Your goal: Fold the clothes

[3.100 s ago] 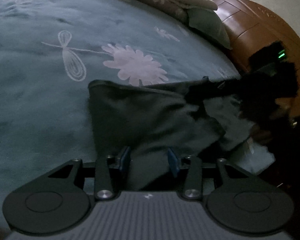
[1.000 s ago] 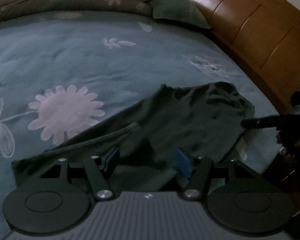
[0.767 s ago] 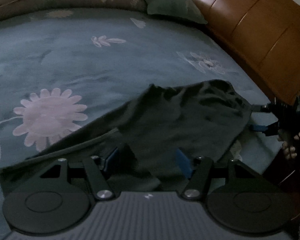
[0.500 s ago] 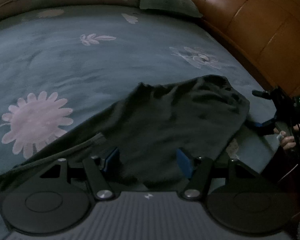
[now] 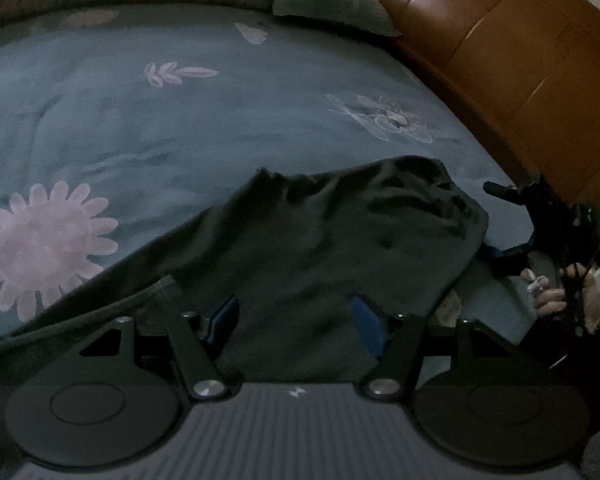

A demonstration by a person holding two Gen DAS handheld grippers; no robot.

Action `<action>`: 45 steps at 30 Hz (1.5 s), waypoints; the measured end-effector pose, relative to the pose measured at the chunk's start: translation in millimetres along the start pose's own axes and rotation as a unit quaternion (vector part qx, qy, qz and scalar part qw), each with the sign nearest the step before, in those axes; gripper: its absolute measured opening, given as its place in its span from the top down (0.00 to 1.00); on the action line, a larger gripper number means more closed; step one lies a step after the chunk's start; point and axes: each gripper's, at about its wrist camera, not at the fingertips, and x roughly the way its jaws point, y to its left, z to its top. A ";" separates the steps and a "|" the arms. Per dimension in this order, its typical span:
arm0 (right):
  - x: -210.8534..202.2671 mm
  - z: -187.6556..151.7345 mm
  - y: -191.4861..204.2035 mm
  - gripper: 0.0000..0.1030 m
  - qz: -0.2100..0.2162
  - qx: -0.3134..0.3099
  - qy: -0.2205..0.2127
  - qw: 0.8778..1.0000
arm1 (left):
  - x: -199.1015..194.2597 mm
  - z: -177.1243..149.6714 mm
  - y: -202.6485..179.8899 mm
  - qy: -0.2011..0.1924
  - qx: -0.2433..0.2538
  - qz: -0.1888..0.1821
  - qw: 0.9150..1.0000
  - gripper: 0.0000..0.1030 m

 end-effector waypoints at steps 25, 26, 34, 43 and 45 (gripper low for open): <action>5.1 3.0 -16.7 0.43 0.017 -0.113 -0.060 0.992 | -0.8 -6.0 10.7 -0.004 -0.029 -0.005 1.000 0.39; 5.2 5.7 -20.8 0.52 0.010 -0.105 -0.060 0.993 | -0.9 -6.7 12.8 -0.003 -0.033 -0.004 0.999 0.39; 9.5 18.2 -40.4 0.85 0.009 -0.045 -0.060 0.997 | 5.1 -9.0 7.7 0.009 -0.025 -0.015 1.000 0.39; 6.6 14.5 -25.7 0.81 -0.022 -0.062 -0.055 0.996 | -9.2 -11.6 11.0 -0.005 -0.035 0.011 0.999 0.39; 5.0 12.3 -18.5 0.81 -0.032 -0.070 -0.053 0.996 | -15.8 -10.7 12.9 -0.012 -0.036 0.016 0.999 0.39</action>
